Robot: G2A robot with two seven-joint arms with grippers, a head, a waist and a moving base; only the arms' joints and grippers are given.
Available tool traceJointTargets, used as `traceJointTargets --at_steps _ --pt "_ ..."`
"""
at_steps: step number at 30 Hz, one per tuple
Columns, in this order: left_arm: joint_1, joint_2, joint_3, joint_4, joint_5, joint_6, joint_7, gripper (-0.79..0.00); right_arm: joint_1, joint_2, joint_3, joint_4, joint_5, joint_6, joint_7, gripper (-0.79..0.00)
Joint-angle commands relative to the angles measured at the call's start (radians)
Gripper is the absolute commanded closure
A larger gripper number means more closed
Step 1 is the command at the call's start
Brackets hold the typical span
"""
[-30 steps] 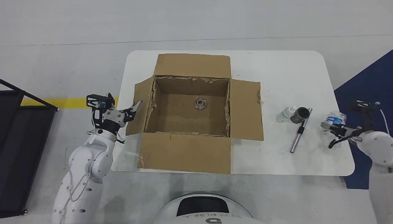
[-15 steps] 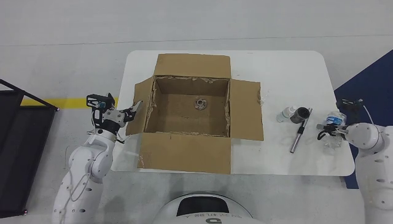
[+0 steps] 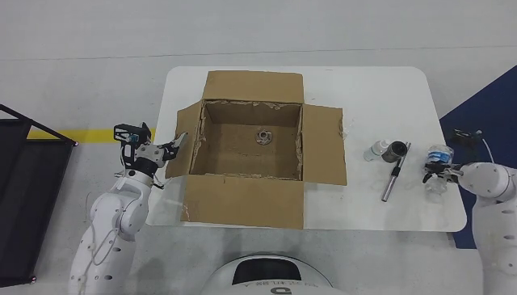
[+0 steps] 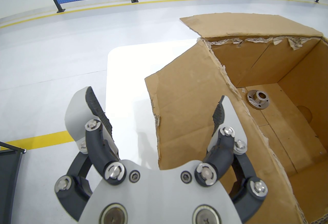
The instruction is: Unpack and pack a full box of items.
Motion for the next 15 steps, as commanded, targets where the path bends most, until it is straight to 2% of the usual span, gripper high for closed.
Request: traceJointTargets --at_steps 1,5,10,15 --pt "0.000 0.000 0.000 0.000 0.000 0.000 0.000 -0.785 -0.012 0.000 0.029 -0.003 0.078 -0.023 -0.014 0.000" --pt "0.000 0.000 0.000 0.000 0.000 0.000 0.000 -0.785 -0.046 -0.003 0.100 -0.020 0.290 -0.110 -0.049 0.000" --pt "0.000 0.000 0.000 0.000 0.000 0.000 0.000 -0.785 -0.111 -0.008 0.189 -0.054 0.671 -0.293 -0.031 0.000" --pt "0.000 0.000 0.000 0.000 0.000 0.000 0.000 -0.785 -0.133 -0.012 0.176 -0.113 0.954 -0.391 0.020 0.000"
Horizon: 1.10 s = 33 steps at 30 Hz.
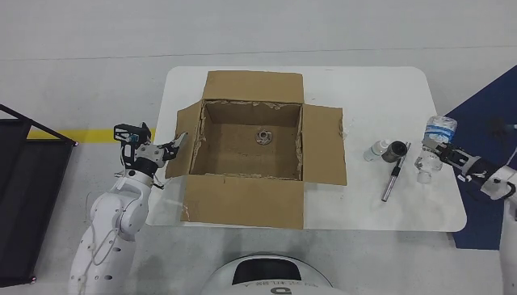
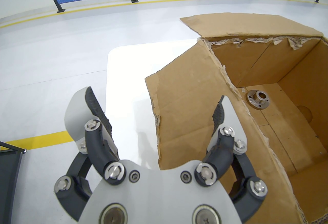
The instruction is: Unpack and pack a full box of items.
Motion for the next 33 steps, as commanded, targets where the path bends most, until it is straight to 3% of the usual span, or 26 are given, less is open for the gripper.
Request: traceJointTargets --at_steps 1,12,19,26,33 --pt "0.000 0.000 0.000 0.000 0.000 0.000 0.000 -0.785 0.000 0.000 -0.018 -0.034 0.083 -0.012 0.022 0.000" --pt "0.000 0.000 0.000 0.000 0.000 0.000 0.000 -0.785 0.036 -0.005 -0.259 -0.349 0.085 0.097 -0.011 0.000" --pt "0.000 0.000 0.000 0.000 0.000 0.000 0.000 -0.785 0.158 -0.018 -0.549 -0.479 -0.147 0.274 -0.118 0.000" --pt "0.000 0.000 0.000 0.000 0.000 0.000 0.000 -0.785 0.254 -0.044 -0.860 -0.507 -0.457 0.461 -0.234 0.000" --pt "0.000 0.000 0.000 0.000 0.000 0.000 0.000 -0.785 0.375 -0.082 -1.084 -0.453 -0.613 0.600 -0.303 0.000"
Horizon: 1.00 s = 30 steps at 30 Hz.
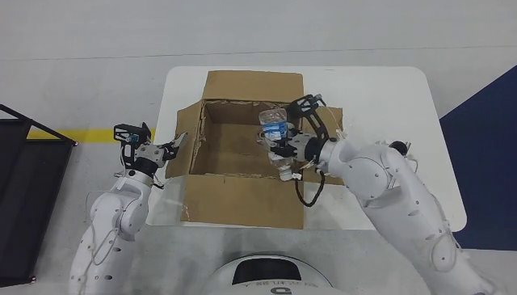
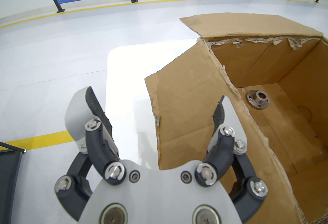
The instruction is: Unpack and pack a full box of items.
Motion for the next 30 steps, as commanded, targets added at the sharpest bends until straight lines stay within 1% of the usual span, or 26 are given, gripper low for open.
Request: traceJointTargets --at_steps 1,5,7,9,11,15,16,17,18,19,20,21,22,23,24,25,28,29,30 --pt "0.000 0.000 0.000 0.000 0.000 0.000 0.000 -0.785 0.028 -0.010 -0.049 0.020 -0.054 0.045 -0.022 0.000" --pt "0.000 0.000 0.000 0.000 0.000 0.000 0.000 -0.785 0.082 -0.032 -0.130 0.071 -0.123 0.123 -0.059 0.000" --pt "0.000 0.000 0.000 0.000 0.000 0.000 0.000 -0.785 0.104 -0.042 -0.162 0.100 -0.133 0.154 -0.059 0.000" --pt "0.000 0.000 0.000 0.000 0.000 0.000 0.000 -0.785 0.130 -0.052 -0.187 0.126 -0.130 0.173 -0.034 0.000" --pt "0.000 0.000 0.000 0.000 0.000 0.000 0.000 -0.785 0.153 -0.060 -0.217 0.145 -0.161 0.191 -0.011 0.000" --pt "0.000 0.000 0.000 0.000 0.000 0.000 0.000 -0.785 0.198 -0.082 -0.286 0.187 -0.236 0.278 0.046 0.000" --pt "0.000 0.000 0.000 0.000 0.000 0.000 0.000 -0.785 0.209 -0.088 -0.306 0.200 -0.255 0.299 0.057 -0.052" --pt "0.000 0.000 0.000 0.000 0.000 0.000 0.000 -0.785 0.219 -0.095 -0.323 0.207 -0.255 0.308 0.064 -0.209" --pt "0.000 0.000 0.000 0.000 0.000 0.000 0.000 -0.785 0.228 -0.102 -0.331 0.220 -0.246 0.322 0.067 -0.271" --pt "0.000 0.000 0.000 0.000 0.000 0.000 0.000 -0.785 0.237 -0.108 -0.337 0.233 -0.249 0.340 0.066 -0.357" --pt "0.000 0.000 0.000 0.000 0.000 0.000 0.000 -0.785 0.244 -0.113 -0.345 0.242 -0.256 0.359 0.063 -0.409" --pt "0.000 0.000 0.000 0.000 0.000 0.000 0.000 -0.785 0.249 -0.118 -0.351 0.254 -0.265 0.380 0.061 -0.523" --pt "0.000 0.000 0.000 0.000 0.000 0.000 0.000 -0.785 0.254 -0.124 -0.357 0.262 -0.270 0.398 0.060 -0.582" --pt "0.000 0.000 0.000 0.000 0.000 0.000 0.000 -0.785 0.258 -0.128 -0.360 0.269 -0.274 0.420 0.057 -0.591" --pt "0.000 0.000 0.000 0.000 0.000 0.000 0.000 -0.785 0.261 -0.133 -0.362 0.273 -0.280 0.442 0.052 -0.551" --pt "0.000 0.000 0.000 0.000 0.000 0.000 0.000 -0.785 0.263 -0.136 -0.364 0.275 -0.289 0.458 0.049 -0.539" --pt "0.000 0.000 0.000 0.000 0.000 0.000 0.000 -0.785 0.260 -0.141 -0.362 0.261 -0.314 0.495 0.052 -0.533" --pt "0.000 0.000 0.000 0.000 0.000 0.000 0.000 -0.785 0.257 -0.141 -0.355 0.250 -0.319 0.499 0.055 -0.545" --pt "0.000 0.000 0.000 0.000 0.000 0.000 0.000 -0.785 0.249 -0.139 -0.347 0.237 -0.326 0.502 0.057 -0.576"
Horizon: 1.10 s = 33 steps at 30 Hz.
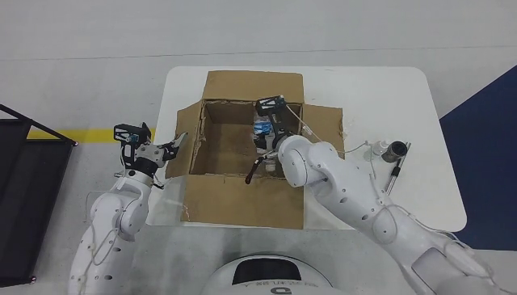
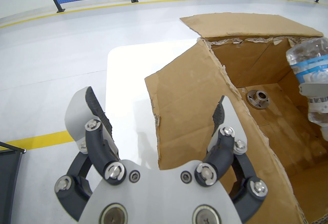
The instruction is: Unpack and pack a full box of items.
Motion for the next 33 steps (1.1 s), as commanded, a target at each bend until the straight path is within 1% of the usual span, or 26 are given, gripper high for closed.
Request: traceJointTargets --at_steps 1,4,5,8,9,10,13,16,17,20,22,24,25,26,29,31,33 --pt "0.000 0.000 0.000 0.000 0.000 0.000 0.000 -0.785 -0.015 0.004 0.016 -0.029 -0.013 -0.001 0.006 -0.582" --pt "0.000 0.000 0.000 0.000 0.000 0.000 0.000 -0.785 -0.067 0.020 0.063 -0.102 -0.035 -0.023 0.009 -0.714" --pt "0.000 0.000 0.000 0.000 0.000 0.000 0.000 -0.785 -0.093 0.028 0.088 -0.137 -0.047 -0.028 0.004 -0.730" --pt "0.000 0.000 0.000 0.000 0.000 0.000 0.000 -0.785 -0.208 0.056 0.200 -0.269 -0.060 -0.028 -0.051 -0.720" --pt "0.000 0.000 0.000 0.000 0.000 0.000 0.000 -0.785 -0.251 0.066 0.246 -0.313 -0.066 -0.038 -0.065 -0.702" --pt "0.000 0.000 0.000 0.000 0.000 0.000 0.000 -0.785 -0.299 0.076 0.295 -0.356 -0.065 -0.055 -0.076 -0.686" --pt "0.000 0.000 0.000 0.000 0.000 0.000 0.000 -0.785 -0.447 0.106 0.469 -0.471 -0.050 -0.120 -0.114 -0.690" --pt "0.000 0.000 0.000 0.000 0.000 0.000 0.000 -0.785 -0.588 0.124 0.655 -0.542 0.011 -0.195 -0.168 -0.696" --pt "0.000 0.000 0.000 0.000 0.000 0.000 0.000 -0.785 -0.629 0.128 0.715 -0.551 0.039 -0.223 -0.185 -0.693" --pt "0.000 0.000 0.000 0.000 0.000 0.000 0.000 -0.785 -0.730 0.135 0.879 -0.553 0.113 -0.295 -0.237 -0.730" --pt "0.000 0.000 0.000 0.000 0.000 0.000 0.000 -0.785 -0.779 0.135 0.971 -0.534 0.173 -0.330 -0.267 -0.723" --pt "0.000 0.000 0.000 0.000 0.000 0.000 0.000 -0.785 -0.814 0.134 1.045 -0.503 0.237 -0.360 -0.289 -0.677" --pt "0.000 0.000 0.000 0.000 0.000 0.000 0.000 -0.785 -0.827 0.134 1.075 -0.488 0.262 -0.376 -0.295 -0.674" --pt "0.000 0.000 0.000 0.000 0.000 0.000 0.000 -0.785 -0.838 0.134 1.100 -0.467 0.287 -0.391 -0.299 -0.674" --pt "0.000 0.000 0.000 0.000 0.000 0.000 0.000 -0.785 -0.849 0.135 1.140 -0.413 0.318 -0.435 -0.279 -0.628" --pt "0.000 0.000 0.000 0.000 0.000 0.000 0.000 -0.785 -0.837 0.139 1.143 -0.378 0.295 -0.453 -0.235 -0.610" --pt "0.000 0.000 0.000 0.000 0.000 0.000 0.000 -0.785 -0.812 0.143 1.131 -0.348 0.249 -0.444 -0.196 -0.603"
